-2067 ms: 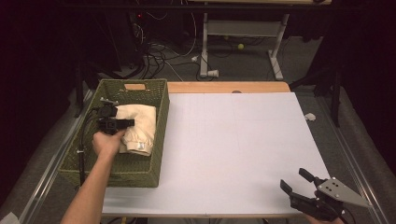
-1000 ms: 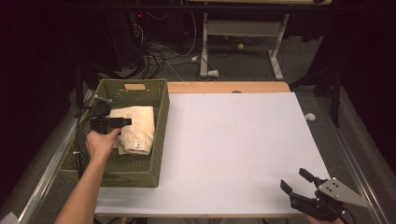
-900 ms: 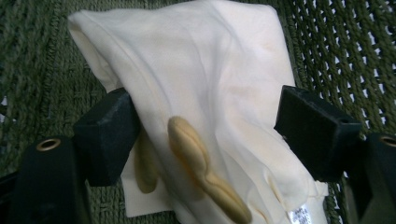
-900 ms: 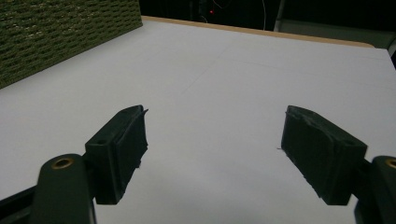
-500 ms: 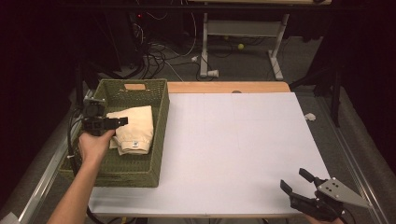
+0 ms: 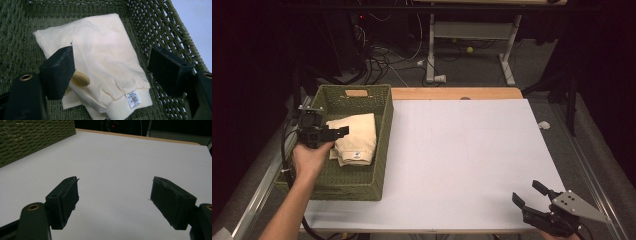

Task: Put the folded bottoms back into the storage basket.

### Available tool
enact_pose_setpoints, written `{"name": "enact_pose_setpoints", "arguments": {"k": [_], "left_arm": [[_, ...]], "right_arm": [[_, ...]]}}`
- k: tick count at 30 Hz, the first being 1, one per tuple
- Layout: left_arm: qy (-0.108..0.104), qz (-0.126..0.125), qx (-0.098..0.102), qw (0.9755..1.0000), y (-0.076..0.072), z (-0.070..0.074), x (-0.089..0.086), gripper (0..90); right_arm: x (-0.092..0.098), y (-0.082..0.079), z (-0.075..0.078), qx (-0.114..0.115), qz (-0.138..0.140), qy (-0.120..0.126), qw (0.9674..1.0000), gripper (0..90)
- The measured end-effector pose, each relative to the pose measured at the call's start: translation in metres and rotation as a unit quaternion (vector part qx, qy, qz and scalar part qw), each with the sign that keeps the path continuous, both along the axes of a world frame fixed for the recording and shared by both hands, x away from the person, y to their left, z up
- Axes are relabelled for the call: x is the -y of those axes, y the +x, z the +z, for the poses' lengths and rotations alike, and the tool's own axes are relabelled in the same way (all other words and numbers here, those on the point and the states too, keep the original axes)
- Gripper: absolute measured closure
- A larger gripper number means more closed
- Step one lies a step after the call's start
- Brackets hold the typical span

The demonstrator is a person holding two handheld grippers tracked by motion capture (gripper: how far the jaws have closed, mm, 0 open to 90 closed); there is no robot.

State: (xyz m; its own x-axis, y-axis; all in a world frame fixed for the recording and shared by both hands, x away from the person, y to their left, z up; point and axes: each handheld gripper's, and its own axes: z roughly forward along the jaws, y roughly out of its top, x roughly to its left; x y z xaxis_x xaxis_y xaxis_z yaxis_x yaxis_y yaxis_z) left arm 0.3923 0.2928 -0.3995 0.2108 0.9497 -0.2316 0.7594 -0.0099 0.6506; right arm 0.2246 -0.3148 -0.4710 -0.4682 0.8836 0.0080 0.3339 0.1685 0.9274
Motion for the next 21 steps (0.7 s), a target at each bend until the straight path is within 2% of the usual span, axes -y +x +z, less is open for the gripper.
{"name": "enact_pose_setpoints", "arguments": {"k": [9,16,21], "left_arm": [[-0.015,-0.024,0.025,0.9993,-0.014,0.008,0.001,21.4],[-0.004,-0.042,0.033,0.9986,-0.024,0.009,0.005,21.2],[-0.004,-0.051,0.038,0.9979,-0.029,0.01,0.006,21.4]], "right_arm": [[0.0,0.0,0.0,0.0,0.0,0.0,1.0,23.1],[0.0,0.0,0.0,0.0,-0.001,0.0,1.0,23.0],[0.0,0.0,0.0,-0.001,-0.001,-0.001,1.0,23.1]]}}
